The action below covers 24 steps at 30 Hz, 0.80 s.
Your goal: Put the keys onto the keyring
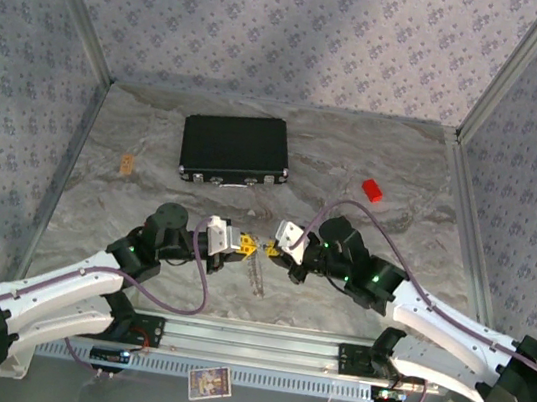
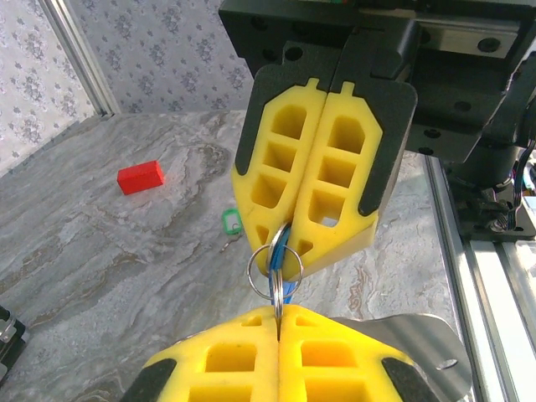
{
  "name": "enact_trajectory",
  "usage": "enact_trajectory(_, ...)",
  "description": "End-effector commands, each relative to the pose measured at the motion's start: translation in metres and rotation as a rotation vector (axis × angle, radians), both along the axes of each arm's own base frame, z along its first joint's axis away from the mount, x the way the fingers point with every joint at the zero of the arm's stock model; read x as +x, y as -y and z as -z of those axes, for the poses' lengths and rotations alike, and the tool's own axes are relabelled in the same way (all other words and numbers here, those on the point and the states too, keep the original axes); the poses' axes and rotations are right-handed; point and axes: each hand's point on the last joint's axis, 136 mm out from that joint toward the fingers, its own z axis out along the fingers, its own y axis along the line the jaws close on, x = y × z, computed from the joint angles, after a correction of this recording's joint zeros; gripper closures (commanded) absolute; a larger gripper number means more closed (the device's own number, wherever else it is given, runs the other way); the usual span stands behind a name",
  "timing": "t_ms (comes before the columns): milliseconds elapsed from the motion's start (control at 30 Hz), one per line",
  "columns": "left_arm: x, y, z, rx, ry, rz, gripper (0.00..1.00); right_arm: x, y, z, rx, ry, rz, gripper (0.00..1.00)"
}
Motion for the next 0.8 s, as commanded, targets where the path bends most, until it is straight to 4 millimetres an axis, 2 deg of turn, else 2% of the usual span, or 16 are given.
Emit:
enact_trajectory(0,-0.002,0.003,-0.014,-0.023,0.038,0.02,1.0,0.003,0.002,-0.01,-0.017,0.039,0.016,1.0)
enact_trajectory(200,-0.003,0.004,-0.018,-0.034,0.045,0.026,1.0,0.008,0.008,0.01,-0.13,0.023,0.037,1.0)
enact_trajectory(300,-0.003,0.004,-0.019,-0.038,0.045,0.027,1.0,0.006,0.004,0.016,-0.148,-0.002,0.021,1.0)
enact_trajectory(533,-0.002,0.004,-0.012,-0.025,0.037,0.023,1.0,0.004,-0.012,-0.001,-0.061,0.004,-0.016,1.0)
enact_trajectory(767,-0.002,0.002,-0.002,-0.001,0.031,0.016,1.0,0.004,-0.014,-0.018,0.008,0.039,-0.024,1.0)
